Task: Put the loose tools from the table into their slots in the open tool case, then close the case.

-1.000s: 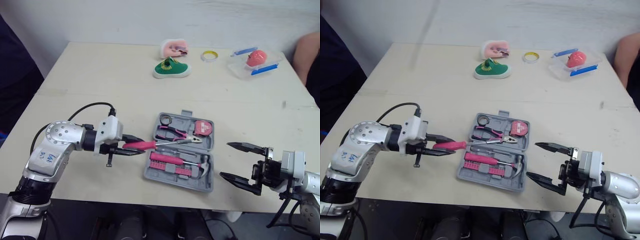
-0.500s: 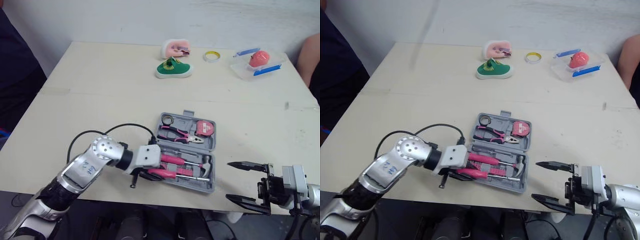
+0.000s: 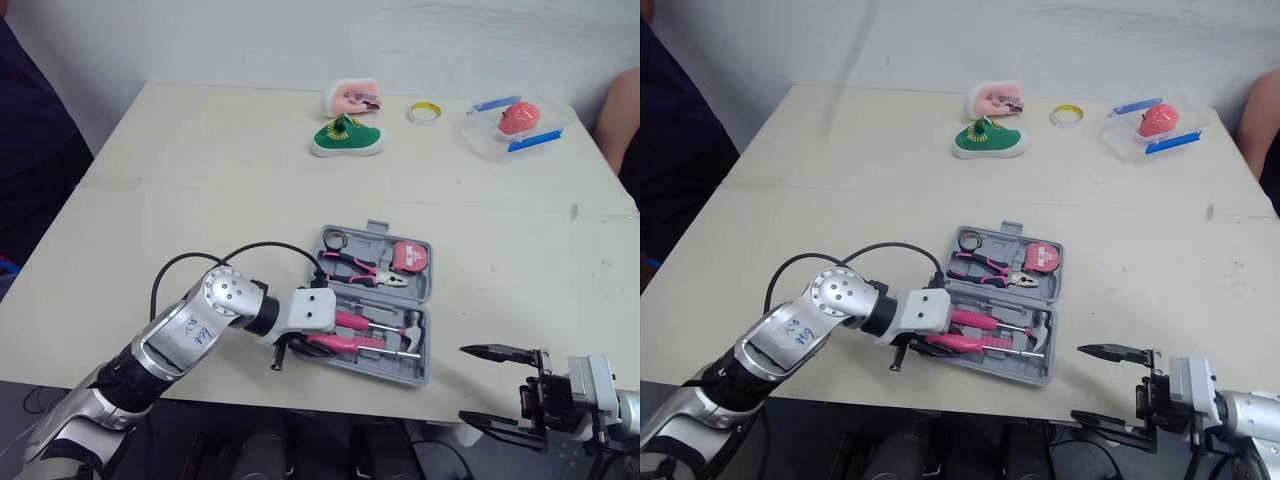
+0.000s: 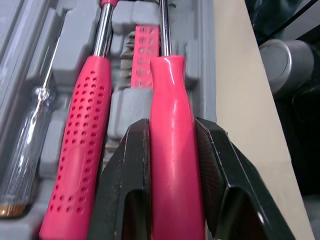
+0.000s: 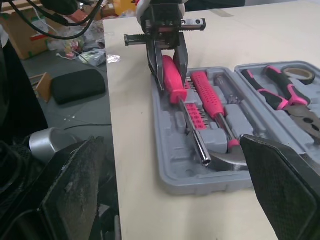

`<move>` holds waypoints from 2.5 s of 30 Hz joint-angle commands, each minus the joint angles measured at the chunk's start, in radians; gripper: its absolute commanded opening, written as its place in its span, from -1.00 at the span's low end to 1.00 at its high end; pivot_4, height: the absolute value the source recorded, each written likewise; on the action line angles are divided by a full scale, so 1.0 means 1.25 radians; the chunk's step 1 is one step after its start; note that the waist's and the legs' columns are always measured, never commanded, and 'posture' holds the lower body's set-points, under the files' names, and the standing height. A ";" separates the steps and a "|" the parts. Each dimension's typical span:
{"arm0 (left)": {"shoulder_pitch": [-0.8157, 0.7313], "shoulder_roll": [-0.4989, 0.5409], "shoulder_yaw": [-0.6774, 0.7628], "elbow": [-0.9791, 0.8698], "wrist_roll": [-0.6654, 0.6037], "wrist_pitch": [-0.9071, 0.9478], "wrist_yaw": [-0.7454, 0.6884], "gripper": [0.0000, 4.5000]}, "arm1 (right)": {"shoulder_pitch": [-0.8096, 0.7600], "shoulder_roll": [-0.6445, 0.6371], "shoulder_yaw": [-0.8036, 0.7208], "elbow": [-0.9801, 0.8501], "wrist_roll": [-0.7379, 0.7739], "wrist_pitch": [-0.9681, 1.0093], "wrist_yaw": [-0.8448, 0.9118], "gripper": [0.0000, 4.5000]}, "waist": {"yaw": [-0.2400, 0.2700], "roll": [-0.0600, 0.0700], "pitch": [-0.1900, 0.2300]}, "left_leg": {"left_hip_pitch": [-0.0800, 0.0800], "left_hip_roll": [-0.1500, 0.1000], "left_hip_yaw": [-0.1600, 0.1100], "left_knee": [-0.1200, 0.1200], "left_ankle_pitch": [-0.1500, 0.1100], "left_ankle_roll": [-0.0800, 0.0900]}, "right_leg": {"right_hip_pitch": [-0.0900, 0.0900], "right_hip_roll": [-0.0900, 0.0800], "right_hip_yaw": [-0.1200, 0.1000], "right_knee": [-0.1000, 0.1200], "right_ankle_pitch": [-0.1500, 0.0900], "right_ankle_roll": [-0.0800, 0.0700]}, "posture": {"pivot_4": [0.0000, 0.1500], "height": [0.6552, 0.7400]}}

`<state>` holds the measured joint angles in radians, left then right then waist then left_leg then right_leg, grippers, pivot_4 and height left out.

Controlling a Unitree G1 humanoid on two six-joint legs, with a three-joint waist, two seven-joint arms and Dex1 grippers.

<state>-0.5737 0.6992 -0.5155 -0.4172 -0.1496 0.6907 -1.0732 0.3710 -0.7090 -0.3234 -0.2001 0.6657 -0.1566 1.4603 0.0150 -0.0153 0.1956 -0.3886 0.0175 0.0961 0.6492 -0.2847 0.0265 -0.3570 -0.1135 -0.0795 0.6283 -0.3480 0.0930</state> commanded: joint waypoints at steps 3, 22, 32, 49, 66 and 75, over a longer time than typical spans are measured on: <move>0.010 0.007 -0.002 -0.035 -0.005 0.003 -0.013 -0.75 | 0.006 0.009 -0.015 0.015 0.001 -0.035 0.022 1.00 | 0.002 0.000 0.000 | 0.000 0.000 0.000 0.000 0.000 0.000 | 0.000 0.000 0.000 0.000 0.000 0.000 | 1.00 1.00; 0.021 -0.047 0.015 -0.017 0.027 -0.106 0.030 0.79 | -0.005 0.004 0.003 -0.036 -0.002 0.000 -0.031 1.00 | 0.009 0.000 0.000 | 0.000 0.000 -0.001 0.001 0.000 0.000 | 0.001 0.000 0.000 0.000 0.000 0.000 | 1.00 1.00; 0.090 -0.049 0.129 -0.007 -0.075 -0.257 -0.033 0.99 | -0.011 0.003 0.007 -0.069 -0.002 0.034 -0.058 1.00 | 0.005 0.001 0.000 | 0.000 0.000 -0.001 0.001 0.000 0.000 | 0.001 0.000 -0.001 0.000 0.000 0.000 | 1.00 1.00; 0.200 -0.192 0.174 0.209 -0.081 -0.460 0.009 -0.98 | -0.022 -0.016 -0.013 -0.106 -0.002 0.088 -0.101 1.00 | 0.007 0.002 -0.001 | 0.000 0.000 -0.001 0.002 0.000 0.001 | 0.001 -0.001 -0.001 0.000 0.000 0.001 | 1.00 1.00; 0.197 -0.167 0.097 0.228 -0.013 -0.297 0.027 -0.98 | -0.030 -0.008 -0.007 -0.119 -0.005 0.103 -0.129 1.00 | 0.007 0.002 -0.001 | 0.000 0.000 -0.001 0.001 0.000 0.001 | 0.001 -0.001 -0.001 0.000 0.000 0.001 | 1.00 1.00; 0.196 -0.160 0.049 0.247 0.034 -0.191 0.091 -0.98 | -0.019 0.000 0.000 -0.142 -0.009 0.112 -0.156 1.00 | 0.009 0.006 -0.010 | 0.003 0.000 -0.001 0.000 -0.001 0.001 | 0.004 -0.001 -0.001 -0.002 0.000 0.001 | 1.00 1.00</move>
<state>-0.3611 0.4837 -0.3956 -0.1858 -0.1889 0.3761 -0.9849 0.3391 -0.7166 -0.3206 -0.3445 0.6468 -0.0186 1.2714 0.0267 -0.0077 0.1835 -0.3846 0.0171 0.0945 0.6496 -0.2858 0.0281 -0.3511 -0.1145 -0.0805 0.6258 -0.3475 0.0939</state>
